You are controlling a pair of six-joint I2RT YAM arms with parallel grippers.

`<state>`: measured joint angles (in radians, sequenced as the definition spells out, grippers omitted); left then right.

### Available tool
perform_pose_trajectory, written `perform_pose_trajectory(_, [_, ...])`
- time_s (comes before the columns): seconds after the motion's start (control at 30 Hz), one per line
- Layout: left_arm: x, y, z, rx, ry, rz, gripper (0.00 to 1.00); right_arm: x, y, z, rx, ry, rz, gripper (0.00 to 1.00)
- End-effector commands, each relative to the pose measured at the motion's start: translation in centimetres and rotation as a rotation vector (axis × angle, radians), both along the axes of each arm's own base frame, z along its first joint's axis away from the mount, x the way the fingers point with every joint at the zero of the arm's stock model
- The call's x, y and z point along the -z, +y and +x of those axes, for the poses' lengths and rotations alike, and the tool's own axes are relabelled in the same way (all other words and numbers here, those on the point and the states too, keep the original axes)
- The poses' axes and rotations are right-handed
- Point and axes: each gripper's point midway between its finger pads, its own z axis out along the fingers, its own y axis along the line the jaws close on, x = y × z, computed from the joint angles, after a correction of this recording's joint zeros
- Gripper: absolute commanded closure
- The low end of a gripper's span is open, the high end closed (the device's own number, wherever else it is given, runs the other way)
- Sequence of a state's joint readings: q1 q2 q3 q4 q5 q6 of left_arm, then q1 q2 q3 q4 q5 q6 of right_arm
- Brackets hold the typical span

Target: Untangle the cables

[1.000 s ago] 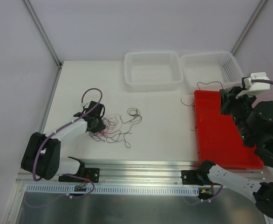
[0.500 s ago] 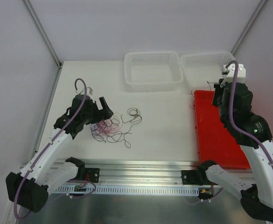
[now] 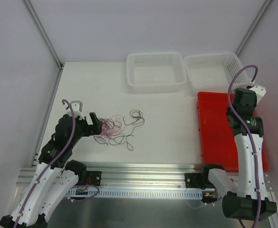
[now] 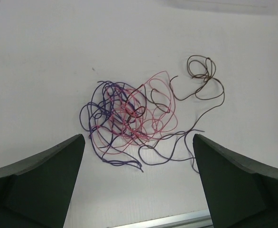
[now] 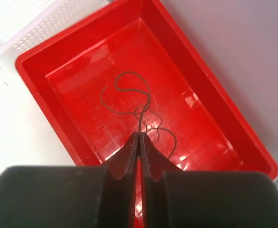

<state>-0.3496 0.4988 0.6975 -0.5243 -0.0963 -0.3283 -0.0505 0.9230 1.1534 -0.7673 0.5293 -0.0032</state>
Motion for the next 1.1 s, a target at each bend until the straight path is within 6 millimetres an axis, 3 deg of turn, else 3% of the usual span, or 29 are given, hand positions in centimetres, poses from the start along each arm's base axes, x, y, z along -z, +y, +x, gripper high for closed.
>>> perform_pose_trajectory(0.0, [1.8,2.0,-0.2,-0.059,-0.005,0.092,0.01,1.7,-0.1,1.1,0.055,-0.037,0.104,0.92])
perform_pose_trajectory(0.1, [1.8,2.0,-0.2,-0.056,-0.028,0.085,0.01,4.1,-0.2,0.9,0.091,0.034,0.148,0.46])
perform_pose_trajectory(0.13, [1.8,2.0,-0.1,-0.062,-0.028,0.084,0.01,4.5,-0.1,0.8,0.090,0.049,0.157,0.24])
perform_pose_trajectory(0.23, [2.3,1.8,0.0,-0.058,-0.004,0.081,0.01,4.9,1.6,1.1,0.004,0.033,0.211,0.09])
perform_pose_trajectory(0.43, [3.8,0.7,0.4,-0.017,0.082,0.082,0.01,4.3,7.9,2.2,-0.285,-0.006,0.327,0.04])
perform_pose_trajectory(0.63, [4.9,0.2,0.7,-0.010,0.148,0.081,0.01,4.2,18.2,2.9,-0.659,-0.015,0.411,0.06])
perform_pose_trajectory(0.77, [5.4,-0.4,1.2,-0.004,0.204,0.075,0.01,5.6,24.1,2.5,-0.833,0.036,0.473,0.09])
perform_pose_trajectory(0.9, [5.9,-1.1,2.8,-0.013,0.290,0.086,0.01,7.6,27.9,2.8,-0.849,0.072,0.490,0.11])
perform_pose_trajectory(0.93, [5.1,-1.4,3.5,-0.016,0.286,0.080,0.01,7.8,29.5,2.6,-0.873,0.072,0.503,0.11])
perform_pose_trajectory(0.97, [5.2,-1.5,3.9,-0.015,0.298,0.086,0.01,9.1,30.3,2.8,-0.863,0.107,0.503,0.12])
perform_pose_trajectory(1.03, [6.2,-1.9,4.9,-0.015,0.358,0.112,0.01,9.5,32.5,3.1,-0.843,0.098,0.525,0.14])
perform_pose_trajectory(1.07, [5.7,-2.2,5.6,-0.011,0.355,0.112,0.01,9.9,32.9,3.4,-0.820,0.096,0.519,0.15])
